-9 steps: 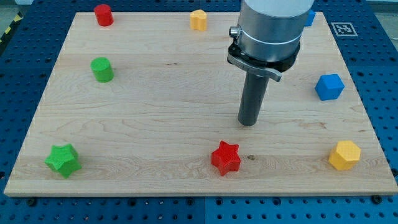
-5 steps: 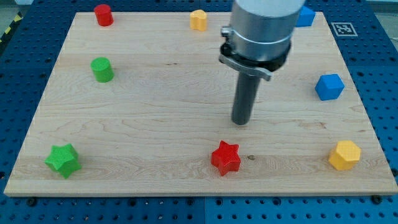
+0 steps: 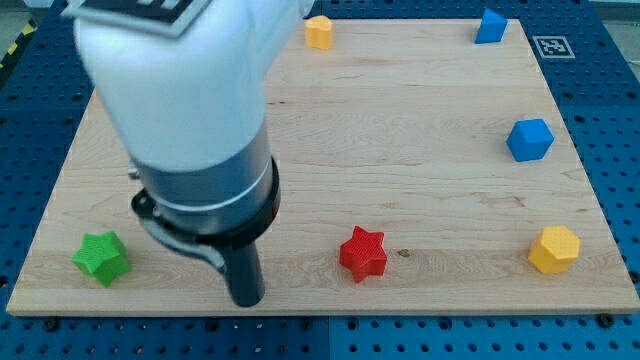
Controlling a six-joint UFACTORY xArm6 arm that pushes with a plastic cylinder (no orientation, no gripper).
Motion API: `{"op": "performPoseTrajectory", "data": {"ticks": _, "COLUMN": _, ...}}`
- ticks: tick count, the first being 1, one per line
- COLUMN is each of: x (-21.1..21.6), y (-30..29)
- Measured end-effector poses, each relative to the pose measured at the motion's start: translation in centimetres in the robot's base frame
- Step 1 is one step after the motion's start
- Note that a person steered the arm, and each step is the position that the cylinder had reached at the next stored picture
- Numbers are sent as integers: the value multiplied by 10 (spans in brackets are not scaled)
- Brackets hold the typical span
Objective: Move the green star to the bottom of the blue triangle
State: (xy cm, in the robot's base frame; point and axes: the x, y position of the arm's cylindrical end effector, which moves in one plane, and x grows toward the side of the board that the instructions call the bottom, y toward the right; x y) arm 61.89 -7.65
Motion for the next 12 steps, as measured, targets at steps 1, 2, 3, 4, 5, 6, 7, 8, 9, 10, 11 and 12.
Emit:
{"op": "performPoseTrajectory", "data": {"ticks": 1, "x": -1, "y": -18}}
{"op": "performPoseTrajectory", "data": {"ticks": 2, "x": 0, "y": -95}}
{"op": "performPoseTrajectory", "data": {"ticks": 3, "x": 0, "y": -121}}
{"op": "performPoseTrajectory", "data": {"ticks": 4, "x": -1, "y": -123}}
{"op": "performPoseTrajectory", "data": {"ticks": 5, "x": -1, "y": -133}}
{"op": "performPoseTrajectory", "data": {"ticks": 6, "x": -3, "y": -174}}
{"op": "performPoseTrajectory", "data": {"ticks": 7, "x": -4, "y": -185}}
{"op": "performPoseTrajectory", "data": {"ticks": 8, "x": -9, "y": -185}}
{"op": "performPoseTrajectory", "data": {"ticks": 9, "x": -24, "y": -181}}
{"op": "performPoseTrajectory", "data": {"ticks": 10, "x": -29, "y": -158}}
{"op": "performPoseTrajectory", "data": {"ticks": 11, "x": -29, "y": -121}}
{"op": "performPoseTrajectory", "data": {"ticks": 12, "x": -36, "y": -104}}
